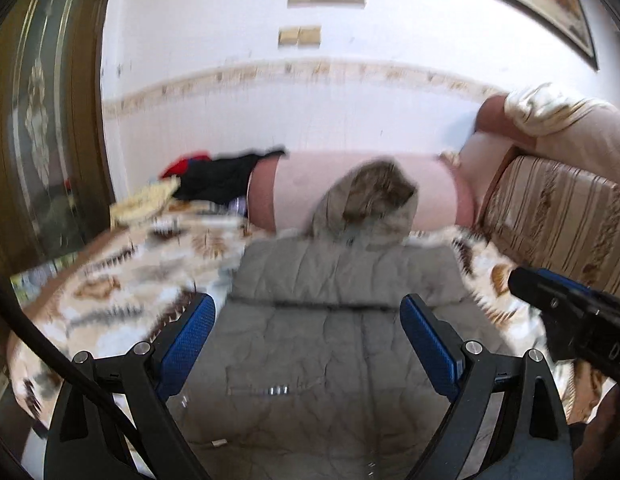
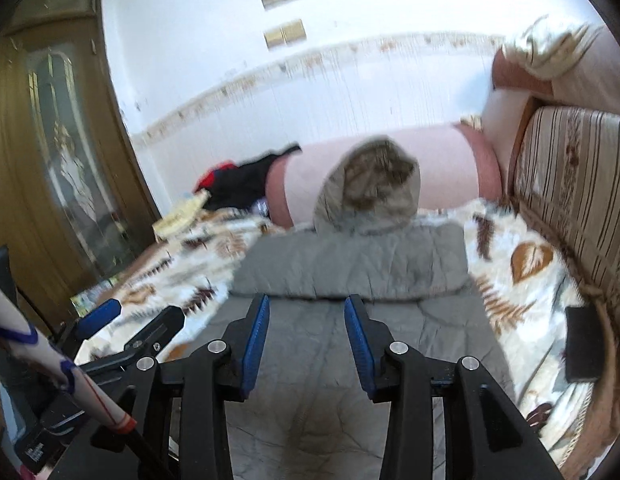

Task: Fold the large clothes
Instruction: 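Raise both grippers up and back from the jacket, then move the right gripper toward the jacket hood, then grasp the jacket hood with the right gripper, then fold the held hood over the jacket body toward the hem with the right gripper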

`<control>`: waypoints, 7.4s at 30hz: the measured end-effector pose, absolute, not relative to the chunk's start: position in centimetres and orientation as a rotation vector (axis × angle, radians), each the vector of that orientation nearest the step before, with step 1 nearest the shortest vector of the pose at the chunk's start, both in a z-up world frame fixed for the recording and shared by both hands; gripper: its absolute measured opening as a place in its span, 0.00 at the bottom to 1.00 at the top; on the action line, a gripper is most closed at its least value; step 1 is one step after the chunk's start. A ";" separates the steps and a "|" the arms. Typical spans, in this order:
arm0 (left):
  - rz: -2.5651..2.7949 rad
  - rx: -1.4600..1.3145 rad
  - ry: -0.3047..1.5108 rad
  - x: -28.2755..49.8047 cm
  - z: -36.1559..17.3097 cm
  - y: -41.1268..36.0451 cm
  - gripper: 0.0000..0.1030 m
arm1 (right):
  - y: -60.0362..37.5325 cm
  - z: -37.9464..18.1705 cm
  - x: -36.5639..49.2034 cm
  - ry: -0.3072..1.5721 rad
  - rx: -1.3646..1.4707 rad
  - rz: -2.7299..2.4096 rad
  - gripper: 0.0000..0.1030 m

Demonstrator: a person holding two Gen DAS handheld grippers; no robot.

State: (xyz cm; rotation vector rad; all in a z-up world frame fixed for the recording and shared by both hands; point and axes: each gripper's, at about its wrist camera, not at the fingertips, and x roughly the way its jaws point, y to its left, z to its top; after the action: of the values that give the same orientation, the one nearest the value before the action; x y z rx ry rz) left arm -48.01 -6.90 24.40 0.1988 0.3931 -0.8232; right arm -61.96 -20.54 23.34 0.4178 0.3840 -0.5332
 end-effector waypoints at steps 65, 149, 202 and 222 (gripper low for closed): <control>-0.713 0.242 0.722 -25.8 7.0 -26.0 0.90 | -41.2 14.2 -45.7 0.724 0.560 -0.714 0.56; -0.656 0.098 0.644 -21.9 8.8 -23.6 0.90 | -43.3 19.4 -42.1 0.560 0.124 -0.623 0.07; -0.731 0.340 0.701 -23.2 4.2 -30.4 0.94 | -47.4 3.3 -43.2 0.737 0.436 -0.658 0.33; -0.842 0.308 0.763 -24.2 4.3 -34.1 0.94 | -47.1 3.0 -44.0 0.733 0.490 -0.626 0.34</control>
State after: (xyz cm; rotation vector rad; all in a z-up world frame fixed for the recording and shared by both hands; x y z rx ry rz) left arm -24.23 -34.07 4.29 0.3076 0.7633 -0.8416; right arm -44.05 -47.08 2.96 0.4895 0.7331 -0.6259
